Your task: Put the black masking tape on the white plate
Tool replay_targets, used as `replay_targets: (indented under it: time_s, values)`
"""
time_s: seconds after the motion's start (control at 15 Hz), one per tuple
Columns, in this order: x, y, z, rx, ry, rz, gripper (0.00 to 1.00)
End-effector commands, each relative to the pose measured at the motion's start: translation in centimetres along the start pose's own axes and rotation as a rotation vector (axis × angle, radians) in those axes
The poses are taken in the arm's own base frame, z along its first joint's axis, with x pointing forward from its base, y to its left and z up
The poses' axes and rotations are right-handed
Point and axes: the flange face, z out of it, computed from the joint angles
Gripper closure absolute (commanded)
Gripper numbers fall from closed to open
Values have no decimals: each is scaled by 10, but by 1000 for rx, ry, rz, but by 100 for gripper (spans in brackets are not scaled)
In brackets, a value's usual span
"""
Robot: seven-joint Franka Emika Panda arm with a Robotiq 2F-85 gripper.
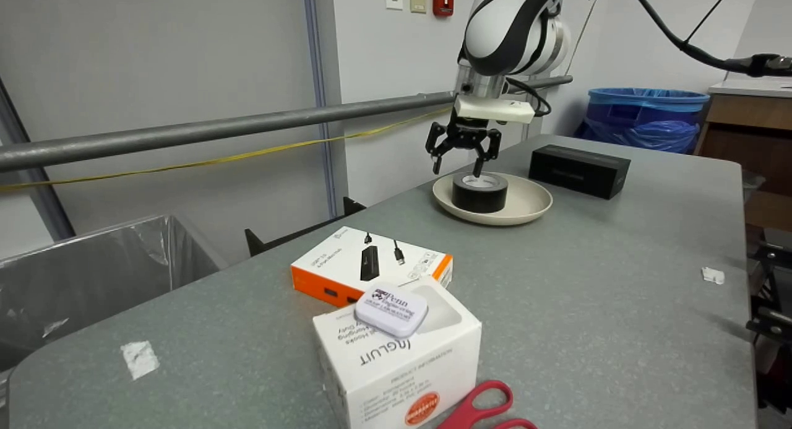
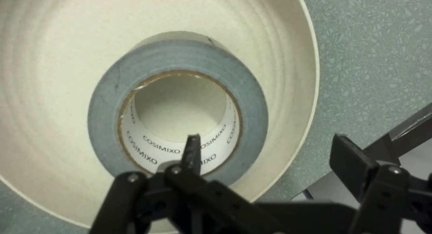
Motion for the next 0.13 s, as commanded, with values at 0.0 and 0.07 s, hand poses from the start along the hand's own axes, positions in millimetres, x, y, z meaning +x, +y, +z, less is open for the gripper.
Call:
replay_targets:
  time_s: [0.0, 0.07]
  values:
    - [0, 0, 0, -1, -1, 0, 0]
    - [0, 0, 0, -1, -2, 0, 0]
